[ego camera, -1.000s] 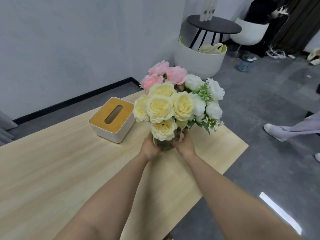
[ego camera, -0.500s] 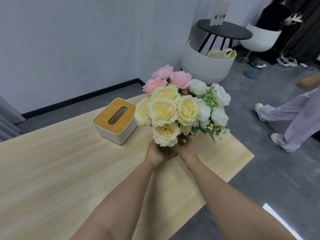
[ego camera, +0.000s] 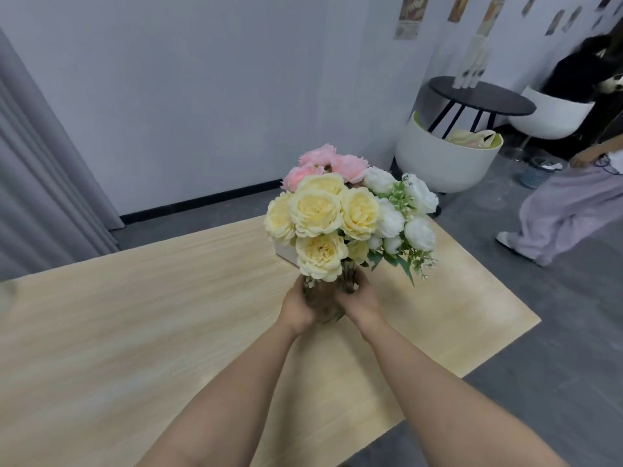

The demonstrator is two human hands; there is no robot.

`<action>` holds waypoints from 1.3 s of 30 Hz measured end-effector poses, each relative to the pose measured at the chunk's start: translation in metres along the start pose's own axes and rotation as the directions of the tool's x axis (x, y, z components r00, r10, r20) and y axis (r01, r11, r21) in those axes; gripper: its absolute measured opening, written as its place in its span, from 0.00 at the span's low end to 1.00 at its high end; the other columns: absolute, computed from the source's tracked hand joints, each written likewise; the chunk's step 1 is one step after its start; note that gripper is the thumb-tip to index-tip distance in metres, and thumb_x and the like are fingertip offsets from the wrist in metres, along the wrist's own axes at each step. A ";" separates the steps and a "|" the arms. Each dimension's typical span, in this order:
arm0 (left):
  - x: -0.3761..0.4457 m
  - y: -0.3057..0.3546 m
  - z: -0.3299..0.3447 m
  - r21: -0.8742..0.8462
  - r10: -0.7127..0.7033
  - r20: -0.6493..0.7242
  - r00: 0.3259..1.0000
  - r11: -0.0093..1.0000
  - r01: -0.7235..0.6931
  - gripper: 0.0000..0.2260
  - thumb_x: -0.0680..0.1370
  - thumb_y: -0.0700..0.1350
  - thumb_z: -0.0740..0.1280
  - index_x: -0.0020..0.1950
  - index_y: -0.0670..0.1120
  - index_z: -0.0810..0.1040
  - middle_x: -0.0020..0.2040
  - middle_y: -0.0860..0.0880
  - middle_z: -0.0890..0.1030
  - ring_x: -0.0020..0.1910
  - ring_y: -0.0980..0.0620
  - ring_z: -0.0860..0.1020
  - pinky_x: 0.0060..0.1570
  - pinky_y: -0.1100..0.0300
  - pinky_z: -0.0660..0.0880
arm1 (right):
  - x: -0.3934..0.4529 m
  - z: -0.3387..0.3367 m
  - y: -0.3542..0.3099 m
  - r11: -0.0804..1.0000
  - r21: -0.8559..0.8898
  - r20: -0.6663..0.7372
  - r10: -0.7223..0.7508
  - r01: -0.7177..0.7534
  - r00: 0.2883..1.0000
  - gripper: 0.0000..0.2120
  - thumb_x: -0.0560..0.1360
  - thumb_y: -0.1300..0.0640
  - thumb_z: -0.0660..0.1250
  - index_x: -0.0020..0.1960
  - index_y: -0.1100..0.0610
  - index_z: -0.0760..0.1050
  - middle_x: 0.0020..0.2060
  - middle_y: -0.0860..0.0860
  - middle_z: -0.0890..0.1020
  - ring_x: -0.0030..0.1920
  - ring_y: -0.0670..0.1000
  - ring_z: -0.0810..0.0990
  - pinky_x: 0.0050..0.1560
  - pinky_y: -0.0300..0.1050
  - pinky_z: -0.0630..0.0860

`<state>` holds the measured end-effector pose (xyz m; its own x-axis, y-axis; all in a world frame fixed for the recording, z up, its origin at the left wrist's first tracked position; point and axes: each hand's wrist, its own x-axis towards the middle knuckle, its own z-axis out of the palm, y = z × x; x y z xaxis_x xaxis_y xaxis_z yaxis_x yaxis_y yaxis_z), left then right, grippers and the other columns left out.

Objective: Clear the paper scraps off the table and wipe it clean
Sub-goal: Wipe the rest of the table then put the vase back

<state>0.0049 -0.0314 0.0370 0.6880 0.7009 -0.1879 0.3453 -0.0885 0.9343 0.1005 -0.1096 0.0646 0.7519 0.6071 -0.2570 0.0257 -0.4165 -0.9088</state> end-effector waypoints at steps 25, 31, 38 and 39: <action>-0.040 -0.137 -0.368 -0.065 -0.171 -0.501 0.848 0.985 0.159 0.30 0.67 0.49 0.76 0.66 0.48 0.68 0.51 0.55 0.73 0.52 0.54 0.73 0.51 0.64 0.67 | -0.020 0.402 -0.109 0.971 -0.062 0.408 -0.188 0.233 0.893 0.25 0.69 0.55 0.73 0.65 0.53 0.71 0.55 0.50 0.81 0.53 0.50 0.79 0.46 0.37 0.73; -0.016 -0.175 -0.422 -0.085 -0.164 -0.567 0.807 0.986 0.140 0.23 0.67 0.42 0.76 0.58 0.49 0.71 0.47 0.56 0.75 0.49 0.54 0.74 0.42 0.69 0.65 | 0.000 0.469 -0.120 0.957 -0.067 0.454 -0.222 0.282 0.863 0.33 0.66 0.50 0.77 0.67 0.52 0.69 0.56 0.47 0.80 0.53 0.48 0.79 0.49 0.41 0.76; -0.002 -0.203 -0.443 -0.077 -0.142 -0.596 0.791 0.990 0.119 0.26 0.64 0.42 0.78 0.59 0.48 0.72 0.48 0.55 0.77 0.48 0.56 0.74 0.40 0.71 0.67 | 0.006 0.494 -0.124 0.949 -0.053 0.464 -0.253 0.312 0.849 0.30 0.65 0.49 0.77 0.63 0.50 0.70 0.49 0.43 0.77 0.49 0.45 0.76 0.48 0.39 0.71; -0.002 -0.206 -0.443 -0.083 -0.145 -0.597 0.789 0.989 0.119 0.26 0.64 0.42 0.78 0.58 0.49 0.72 0.49 0.55 0.77 0.49 0.56 0.74 0.44 0.69 0.68 | 0.006 0.496 -0.123 0.949 -0.057 0.461 -0.251 0.310 0.851 0.30 0.65 0.49 0.78 0.63 0.51 0.70 0.49 0.43 0.77 0.49 0.44 0.75 0.48 0.38 0.71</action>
<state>-0.3506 0.2992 -0.0212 0.1115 0.9885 -0.1026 0.3707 0.0544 0.9272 -0.2253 0.2805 0.0116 0.3295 0.9334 -0.1425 0.2951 -0.2452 -0.9235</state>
